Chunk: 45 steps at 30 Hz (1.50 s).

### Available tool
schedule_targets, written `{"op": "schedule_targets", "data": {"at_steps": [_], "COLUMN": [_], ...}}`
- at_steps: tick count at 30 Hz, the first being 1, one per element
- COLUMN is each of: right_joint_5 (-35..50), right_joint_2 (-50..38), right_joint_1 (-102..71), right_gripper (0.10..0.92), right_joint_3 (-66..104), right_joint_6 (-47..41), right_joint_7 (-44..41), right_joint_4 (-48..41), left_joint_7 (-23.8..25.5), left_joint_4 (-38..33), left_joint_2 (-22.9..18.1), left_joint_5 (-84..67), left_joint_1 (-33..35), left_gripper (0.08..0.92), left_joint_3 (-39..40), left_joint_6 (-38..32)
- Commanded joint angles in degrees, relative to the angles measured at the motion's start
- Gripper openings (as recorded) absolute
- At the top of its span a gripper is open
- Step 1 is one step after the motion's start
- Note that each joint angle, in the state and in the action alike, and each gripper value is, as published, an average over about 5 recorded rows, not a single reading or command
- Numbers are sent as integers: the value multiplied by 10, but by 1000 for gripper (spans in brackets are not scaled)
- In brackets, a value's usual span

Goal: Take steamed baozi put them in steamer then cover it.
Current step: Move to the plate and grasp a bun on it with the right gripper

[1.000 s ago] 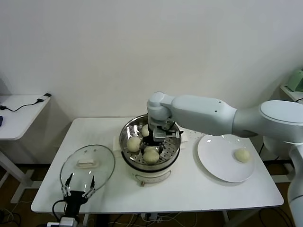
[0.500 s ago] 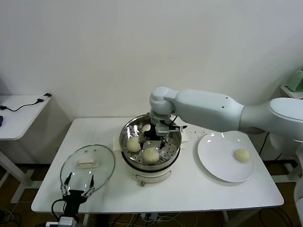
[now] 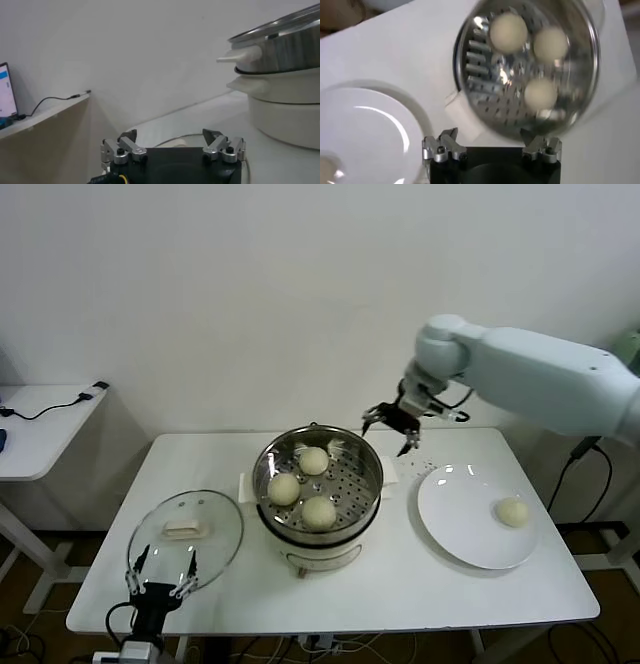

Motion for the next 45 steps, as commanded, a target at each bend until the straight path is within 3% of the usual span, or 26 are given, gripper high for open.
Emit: {"op": "schedule_targets", "data": {"at_steps": [1, 8, 20, 45], "right_joint_5": [77, -35, -210, -289], "right_joint_2": [-178, -210, -159, -15], "right_joint_1": [-53, -256, -448, -452], "right_gripper": [823, 823, 823, 823], "right_joint_3": [25, 211, 438, 509], "right_joint_6": [-234, -221, -145, -110], "right_joint_7": [7, -11, -36, -25], "right_joint_4": [-16, -92, -240, -376], "left_joint_7": [0, 0, 3, 2], "left_joint_4": [-2, -6, -13, -13], "left_joint_2": [3, -1, -12, -13], "left_joint_5": [1, 4, 15, 25], "left_joint_1": [-1, 2, -6, 4], "left_gripper": [823, 823, 823, 823], "left_joint_3": [-2, -3, -7, -11], "left_joint_6": [2, 3, 13, 13]}}
